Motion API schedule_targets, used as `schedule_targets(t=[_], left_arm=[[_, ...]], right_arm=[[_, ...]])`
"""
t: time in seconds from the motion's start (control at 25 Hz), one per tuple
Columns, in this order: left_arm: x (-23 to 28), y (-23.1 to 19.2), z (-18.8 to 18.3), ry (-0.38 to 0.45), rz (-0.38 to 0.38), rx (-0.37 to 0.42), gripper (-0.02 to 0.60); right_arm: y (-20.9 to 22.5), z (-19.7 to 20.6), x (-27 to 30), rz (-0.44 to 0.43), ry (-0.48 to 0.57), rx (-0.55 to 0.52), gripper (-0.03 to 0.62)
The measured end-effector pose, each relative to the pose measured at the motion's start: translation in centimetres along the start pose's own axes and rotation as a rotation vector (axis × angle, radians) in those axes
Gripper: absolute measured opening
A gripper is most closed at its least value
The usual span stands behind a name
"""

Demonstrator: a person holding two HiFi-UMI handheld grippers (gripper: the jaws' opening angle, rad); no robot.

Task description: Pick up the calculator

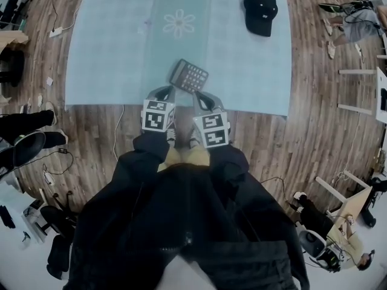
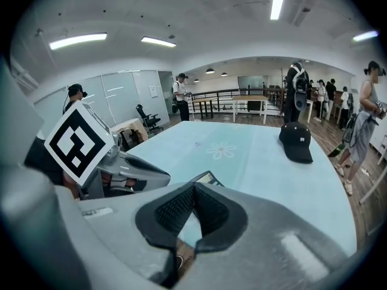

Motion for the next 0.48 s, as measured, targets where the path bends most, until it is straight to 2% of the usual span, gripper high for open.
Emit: schedule_targets(t=[0.48], left_arm=[[4.1, -2.4, 1.4, -0.116, -0.02, -0.008, -0.003]], right_arm=[[1.6, 1.2, 4.0, -0.035, -0.081, 0.066, 0.0]])
Point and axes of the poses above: the fingertips, and each gripper's own axes: x forward along the fingers, y to its right, z out of its underside, the point moved 5 cm from there along -x, backward along the fingers, and after that the axes turned 6 degrees about -z, right-handed, at the moved point
